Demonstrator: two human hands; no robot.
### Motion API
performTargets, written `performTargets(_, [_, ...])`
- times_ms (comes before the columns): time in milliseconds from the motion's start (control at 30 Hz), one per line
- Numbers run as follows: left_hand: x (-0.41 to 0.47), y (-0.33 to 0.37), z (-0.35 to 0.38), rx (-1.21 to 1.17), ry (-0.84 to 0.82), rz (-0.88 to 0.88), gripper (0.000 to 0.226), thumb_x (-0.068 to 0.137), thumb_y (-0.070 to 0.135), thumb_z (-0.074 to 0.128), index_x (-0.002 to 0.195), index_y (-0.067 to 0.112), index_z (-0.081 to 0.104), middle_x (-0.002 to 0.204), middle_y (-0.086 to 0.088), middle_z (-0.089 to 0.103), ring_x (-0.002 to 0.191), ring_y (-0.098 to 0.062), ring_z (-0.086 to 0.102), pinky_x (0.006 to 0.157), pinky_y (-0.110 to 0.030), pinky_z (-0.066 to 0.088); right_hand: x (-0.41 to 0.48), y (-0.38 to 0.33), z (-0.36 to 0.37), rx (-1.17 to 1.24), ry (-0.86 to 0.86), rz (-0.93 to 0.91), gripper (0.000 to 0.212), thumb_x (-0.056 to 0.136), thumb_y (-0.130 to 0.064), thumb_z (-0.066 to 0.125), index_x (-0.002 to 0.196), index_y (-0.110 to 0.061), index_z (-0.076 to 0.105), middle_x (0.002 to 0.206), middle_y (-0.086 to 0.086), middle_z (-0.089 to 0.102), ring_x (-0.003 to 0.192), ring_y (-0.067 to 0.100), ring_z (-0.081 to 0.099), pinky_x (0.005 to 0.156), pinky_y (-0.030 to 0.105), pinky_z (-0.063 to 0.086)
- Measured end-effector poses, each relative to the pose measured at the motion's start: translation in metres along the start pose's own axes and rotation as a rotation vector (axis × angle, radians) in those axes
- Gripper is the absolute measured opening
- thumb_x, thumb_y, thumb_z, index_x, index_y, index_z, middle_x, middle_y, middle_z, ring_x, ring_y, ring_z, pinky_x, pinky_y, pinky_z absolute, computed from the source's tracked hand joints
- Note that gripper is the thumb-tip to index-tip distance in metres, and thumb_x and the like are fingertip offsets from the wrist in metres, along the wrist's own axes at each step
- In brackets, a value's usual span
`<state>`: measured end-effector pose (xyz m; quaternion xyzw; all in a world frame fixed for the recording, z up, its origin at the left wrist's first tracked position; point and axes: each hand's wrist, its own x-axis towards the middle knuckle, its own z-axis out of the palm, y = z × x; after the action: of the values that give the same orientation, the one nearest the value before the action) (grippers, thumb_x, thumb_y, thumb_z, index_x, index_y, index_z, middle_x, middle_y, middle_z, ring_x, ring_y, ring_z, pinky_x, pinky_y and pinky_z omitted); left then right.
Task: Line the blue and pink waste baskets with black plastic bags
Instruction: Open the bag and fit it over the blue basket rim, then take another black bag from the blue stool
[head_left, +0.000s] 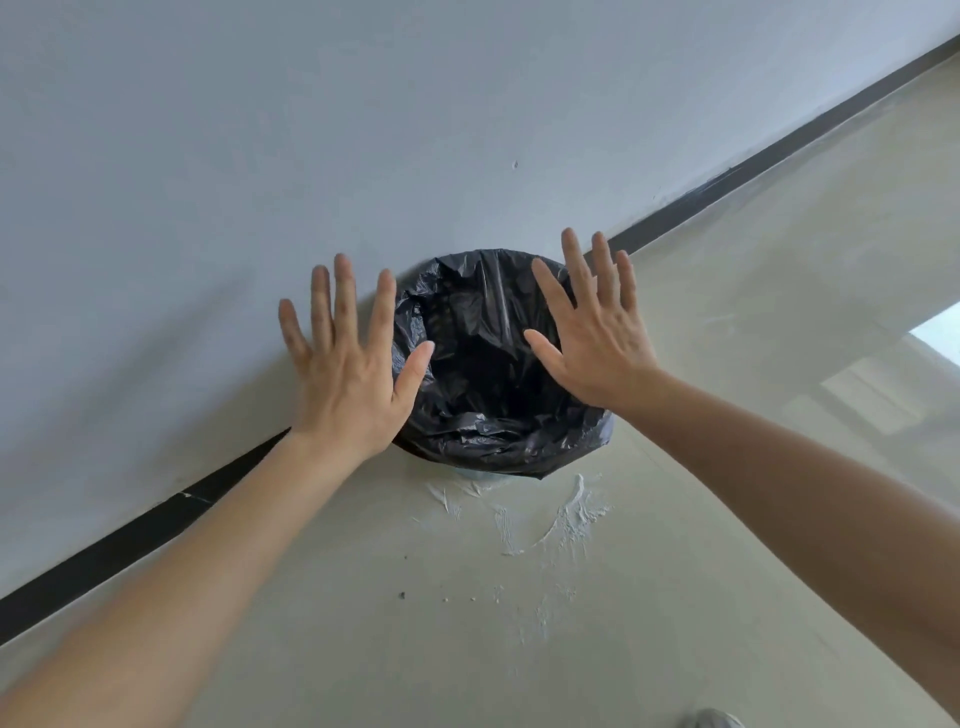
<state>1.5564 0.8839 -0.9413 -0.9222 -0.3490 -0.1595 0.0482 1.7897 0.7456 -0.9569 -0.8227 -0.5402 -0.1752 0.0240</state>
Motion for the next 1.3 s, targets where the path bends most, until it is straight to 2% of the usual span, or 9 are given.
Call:
performTargets(133, [0.024, 0.006, -0.07, 0.056, -0.001, 0.14, 0.076, 0.096, 0.061, 0.021, 0.154, 0.015, 0.006, 0.16, -0.023, -0.003, 0.147, -0.04, -0.003, 0.114, -0.065, 0.003, 0.025, -0.004, -0.07, 0.018, -0.009, -0.043, 0.078, 0.093, -0.055, 0.047, 0.155, -0.017, 0.018, 0.163, 0.019, 0.002, 0.148, 0.044, 0.0, 0.119, 0.059, 0.005])
performTargets(300, [0.076, -0.005, -0.227, 0.088, 0.043, 0.184, 0.076, 0.096, 0.06, 0.018, 0.154, 0.015, -0.002, 0.16, -0.02, -0.011, 0.147, -0.038, -0.008, 0.114, -0.064, 0.005, 0.094, 0.0, -0.224, 0.066, 0.053, -0.069, 0.08, 0.094, -0.053, 0.045, 0.157, -0.019, 0.01, 0.164, 0.017, -0.005, 0.149, 0.041, -0.006, 0.12, 0.057, 0.001])
performTargets(467, [0.139, -0.034, -0.457, 0.14, 0.168, 0.145, 0.076, 0.097, 0.058, 0.025, 0.154, 0.012, 0.002, 0.16, -0.024, -0.004, 0.147, -0.04, -0.004, 0.113, -0.066, 0.007, 0.181, 0.008, -0.454, 0.094, 0.222, -0.172, 0.077, 0.096, -0.05, 0.046, 0.157, -0.017, 0.012, 0.163, 0.02, 0.0, 0.148, 0.044, -0.001, 0.12, 0.058, 0.005])
performTargets(533, [0.16, -0.048, -0.566, 0.157, 0.233, 0.087, 0.076, 0.098, 0.057, 0.025, 0.154, 0.012, 0.002, 0.159, -0.025, -0.001, 0.147, -0.041, -0.003, 0.113, -0.066, 0.005, 0.212, 0.0, -0.556, 0.127, 0.3, -0.195, 0.076, 0.097, -0.049, 0.045, 0.157, -0.016, 0.013, 0.163, 0.022, 0.003, 0.148, 0.046, 0.001, 0.119, 0.059, 0.006])
performTargets(700, [0.16, -0.097, -0.793, 0.256, 0.407, -0.136, 0.072, 0.099, 0.053, 0.029, 0.154, 0.013, 0.007, 0.157, -0.028, 0.008, 0.146, -0.042, 0.004, 0.114, -0.063, 0.006, 0.268, -0.042, -0.744, 0.246, 0.499, -0.313, 0.072, 0.098, -0.048, 0.042, 0.156, -0.014, 0.016, 0.16, 0.029, 0.009, 0.146, 0.051, 0.006, 0.118, 0.061, 0.007])
performTargets(833, [0.055, -0.122, -0.886, 0.408, 0.401, -0.369, 0.072, 0.099, 0.053, 0.029, 0.154, 0.012, 0.008, 0.158, -0.026, 0.004, 0.147, -0.039, 0.001, 0.114, -0.062, 0.007, 0.274, -0.121, -0.827, 0.405, 0.491, -0.446, 0.075, 0.098, -0.051, 0.039, 0.157, -0.015, 0.011, 0.161, 0.028, 0.004, 0.146, 0.05, 0.001, 0.118, 0.062, 0.004])
performTargets(967, [-0.095, -0.126, -0.939, 0.565, 0.352, -0.683, 0.073, 0.099, 0.054, 0.028, 0.154, 0.01, 0.008, 0.16, -0.023, 0.0, 0.148, -0.036, -0.003, 0.114, -0.063, 0.006, 0.23, -0.228, -0.878, 0.593, 0.496, -0.712, 0.076, 0.099, -0.053, 0.037, 0.157, -0.014, 0.008, 0.161, 0.027, 0.001, 0.147, 0.049, -0.002, 0.118, 0.062, 0.003])
performTargets(1200, [-0.356, -0.093, -1.067, 0.803, 0.381, -1.193, 0.07, 0.099, 0.056, 0.023, 0.154, 0.016, 0.009, 0.161, -0.02, -0.003, 0.148, -0.036, -0.003, 0.116, -0.059, 0.004, 0.047, -0.424, -1.003, 0.775, 0.59, -1.214, 0.074, 0.099, -0.056, 0.036, 0.157, -0.016, 0.014, 0.161, 0.025, 0.005, 0.148, 0.047, 0.001, 0.117, 0.063, 0.009])
performTargets(1300, [-0.459, -0.07, -1.108, 0.888, 0.387, -1.304, 0.068, 0.099, 0.055, 0.02, 0.154, 0.017, 0.014, 0.16, -0.021, -0.003, 0.148, -0.037, -0.004, 0.115, -0.061, 0.004, -0.035, -0.495, -1.052, 0.859, 0.623, -1.359, 0.074, 0.098, -0.056, 0.036, 0.157, -0.017, 0.012, 0.162, 0.025, 0.004, 0.148, 0.047, 0.001, 0.117, 0.062, 0.008])
